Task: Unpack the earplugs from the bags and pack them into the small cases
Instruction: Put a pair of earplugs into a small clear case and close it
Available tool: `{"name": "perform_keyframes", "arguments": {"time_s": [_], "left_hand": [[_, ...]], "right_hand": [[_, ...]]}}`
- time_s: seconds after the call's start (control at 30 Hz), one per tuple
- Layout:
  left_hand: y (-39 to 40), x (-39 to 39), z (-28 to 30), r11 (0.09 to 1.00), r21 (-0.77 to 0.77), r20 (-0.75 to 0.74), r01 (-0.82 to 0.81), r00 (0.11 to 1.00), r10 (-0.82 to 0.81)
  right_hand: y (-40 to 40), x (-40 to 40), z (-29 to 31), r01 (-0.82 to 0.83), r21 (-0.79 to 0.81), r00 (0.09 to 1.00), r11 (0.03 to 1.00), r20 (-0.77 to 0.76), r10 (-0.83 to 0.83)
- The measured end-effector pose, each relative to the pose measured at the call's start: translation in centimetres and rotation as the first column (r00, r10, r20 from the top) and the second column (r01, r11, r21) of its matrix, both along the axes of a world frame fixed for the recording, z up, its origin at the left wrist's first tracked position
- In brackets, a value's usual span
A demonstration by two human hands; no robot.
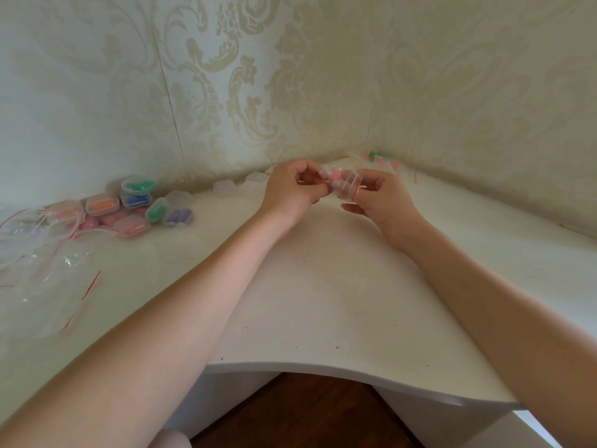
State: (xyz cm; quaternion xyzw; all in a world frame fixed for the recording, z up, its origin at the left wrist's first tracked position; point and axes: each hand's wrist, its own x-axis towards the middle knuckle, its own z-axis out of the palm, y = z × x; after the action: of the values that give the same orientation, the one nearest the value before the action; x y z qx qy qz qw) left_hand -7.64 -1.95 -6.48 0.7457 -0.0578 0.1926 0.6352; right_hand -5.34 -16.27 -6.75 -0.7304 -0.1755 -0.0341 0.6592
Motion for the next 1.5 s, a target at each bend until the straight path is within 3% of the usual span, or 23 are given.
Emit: {"name": "perform_keyframes", "arguments": {"time_s": [0.17,0.23,0.4,0.53,0.6,0.67,0.77,0.93,1.03,1.17,1.23,1.33,1.4,1.5], "left_hand": [[-0.1,-0.3,0.2,0.995,0.096,0.011,0.026,1.0,-0.027],[-0.2,-0.3,0.2,0.996,0.065,-0.02,0.059,0.998,-0.058],[-0.2,0.4,0.1,0.971,-0.235,-0.133,0.043,0.988,-0.076],[1.7,1.4,0.3,0.893,-0.391,-0.175,-0.221,0.971,0.164],[3.0,1.5,0.4,0.859,-0.286,-0.155,-0.424,0.906,0.395],[3.6,0.5,0.8,0.826,-0.135,-0.038,-0.547,0.836,0.547],[3.2,-1.7,2.1,0.779,-0.031,0.099,-0.627,0.773,0.626],[5.9,-5.9,6.3,0.685,0.291,0.169,-0.668,0.741,0.65],[10.2,-9.1,7.0,0.66,0.45,0.066,-0.601,0.759,0.647],[14.9,-13.4,6.5,0.726,0.458,-0.245,-0.514,0.712,0.658],[16.3,-14.5,5.7,0.645,0.597,-0.242,-0.477,0.659,0.712],[17.2,-14.6,4.1,0.413,0.833,-0.117,-0.368,0.614,0.781],[17.0,-14.3,3.5,0.285,0.857,0.029,-0.43,0.591,0.806],[15.7,-13.2,3.8,0.228,0.792,0.196,-0.566,0.59,0.783]], "right_hand": [[-0.1,0.2,0.0,-0.021,0.07,0.986,0.997,-0.164,0.032],[-0.1,0.3,0.2,-0.04,0.119,0.976,0.992,-0.207,0.064],[0.0,0.3,0.5,-0.065,0.309,0.939,0.949,-0.303,0.163],[-0.6,0.4,1.0,-0.03,0.454,0.91,0.891,-0.357,0.212],[-0.9,0.5,1.1,-0.045,0.459,0.921,0.887,-0.324,0.215],[-0.8,0.6,0.9,-0.074,0.427,0.932,0.901,-0.293,0.215],[-0.3,0.6,0.5,-0.094,0.38,0.94,0.92,-0.27,0.208],[0.1,0.4,0.5,-0.074,0.308,0.948,0.948,-0.274,0.162],[0.1,-0.3,0.7,-0.039,0.237,0.95,0.971,-0.292,0.11],[0.0,-0.7,0.6,0.006,0.169,0.952,0.986,-0.301,0.046],[0.0,-0.6,0.6,0.001,0.156,0.949,0.988,-0.312,0.049],[-0.2,-0.7,0.7,0.009,0.153,0.942,0.988,-0.332,0.042],[-0.4,-0.9,0.9,0.021,0.155,0.94,0.988,-0.338,0.033],[-0.3,-1.0,0.8,0.043,0.106,0.945,0.993,-0.326,-0.006]]}}
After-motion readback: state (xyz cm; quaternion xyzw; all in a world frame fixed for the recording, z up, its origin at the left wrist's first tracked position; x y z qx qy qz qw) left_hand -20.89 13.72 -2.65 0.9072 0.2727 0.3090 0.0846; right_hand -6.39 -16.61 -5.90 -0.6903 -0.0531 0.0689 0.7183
